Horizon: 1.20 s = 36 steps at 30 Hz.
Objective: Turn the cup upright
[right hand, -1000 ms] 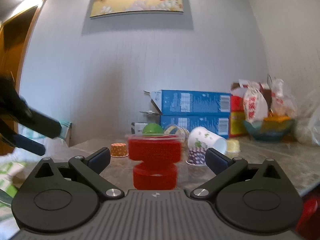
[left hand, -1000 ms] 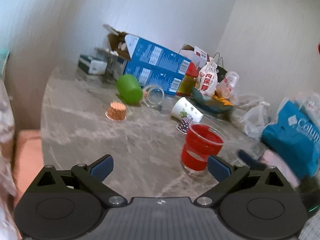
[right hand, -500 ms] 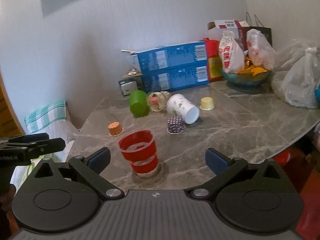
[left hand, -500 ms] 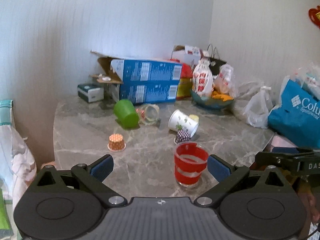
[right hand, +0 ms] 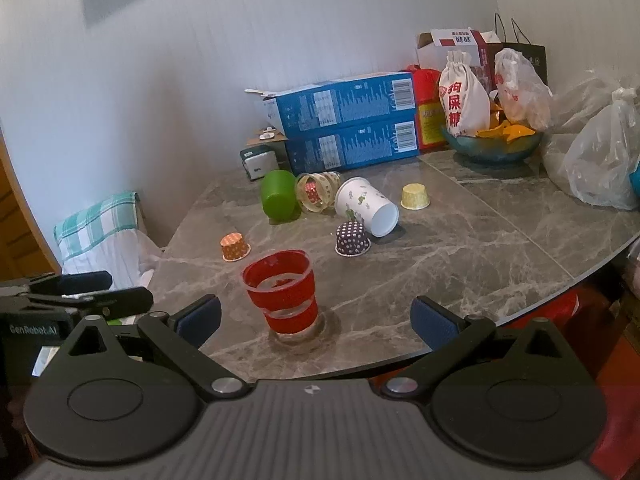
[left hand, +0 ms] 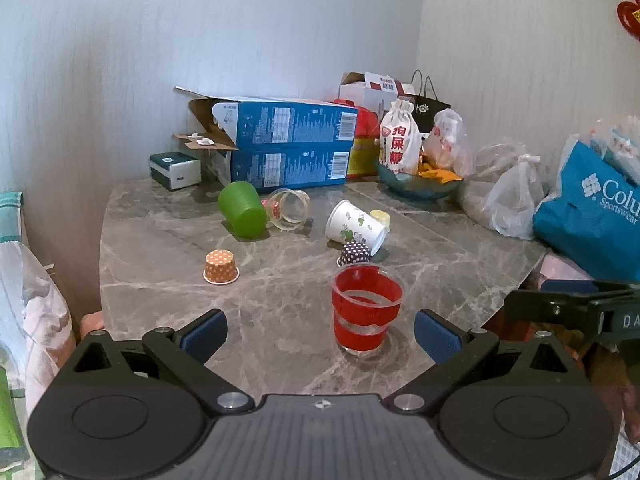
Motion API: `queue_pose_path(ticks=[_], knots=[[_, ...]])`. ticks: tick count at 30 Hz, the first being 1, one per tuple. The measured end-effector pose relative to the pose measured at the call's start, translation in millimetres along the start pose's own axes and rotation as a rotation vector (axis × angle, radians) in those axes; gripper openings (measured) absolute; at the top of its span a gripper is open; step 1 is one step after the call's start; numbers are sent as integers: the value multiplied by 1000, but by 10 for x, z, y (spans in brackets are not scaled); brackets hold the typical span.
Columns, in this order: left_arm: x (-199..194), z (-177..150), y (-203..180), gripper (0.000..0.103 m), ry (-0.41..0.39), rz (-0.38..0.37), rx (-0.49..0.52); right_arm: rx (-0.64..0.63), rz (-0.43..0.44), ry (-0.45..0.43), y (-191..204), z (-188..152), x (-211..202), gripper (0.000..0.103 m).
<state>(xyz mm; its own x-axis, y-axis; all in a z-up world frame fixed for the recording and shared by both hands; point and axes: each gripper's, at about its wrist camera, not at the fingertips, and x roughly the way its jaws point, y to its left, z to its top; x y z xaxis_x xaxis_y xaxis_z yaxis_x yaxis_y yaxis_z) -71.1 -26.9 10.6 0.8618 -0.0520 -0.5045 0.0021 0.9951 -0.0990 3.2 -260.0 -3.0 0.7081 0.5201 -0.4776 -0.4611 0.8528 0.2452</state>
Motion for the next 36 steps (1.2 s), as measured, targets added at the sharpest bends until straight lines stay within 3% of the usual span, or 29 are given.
queue_pose_path(ticks=[36], knots=[[21,38,-48,101,40,19,41,-15,21,-5,27,13,16,102]])
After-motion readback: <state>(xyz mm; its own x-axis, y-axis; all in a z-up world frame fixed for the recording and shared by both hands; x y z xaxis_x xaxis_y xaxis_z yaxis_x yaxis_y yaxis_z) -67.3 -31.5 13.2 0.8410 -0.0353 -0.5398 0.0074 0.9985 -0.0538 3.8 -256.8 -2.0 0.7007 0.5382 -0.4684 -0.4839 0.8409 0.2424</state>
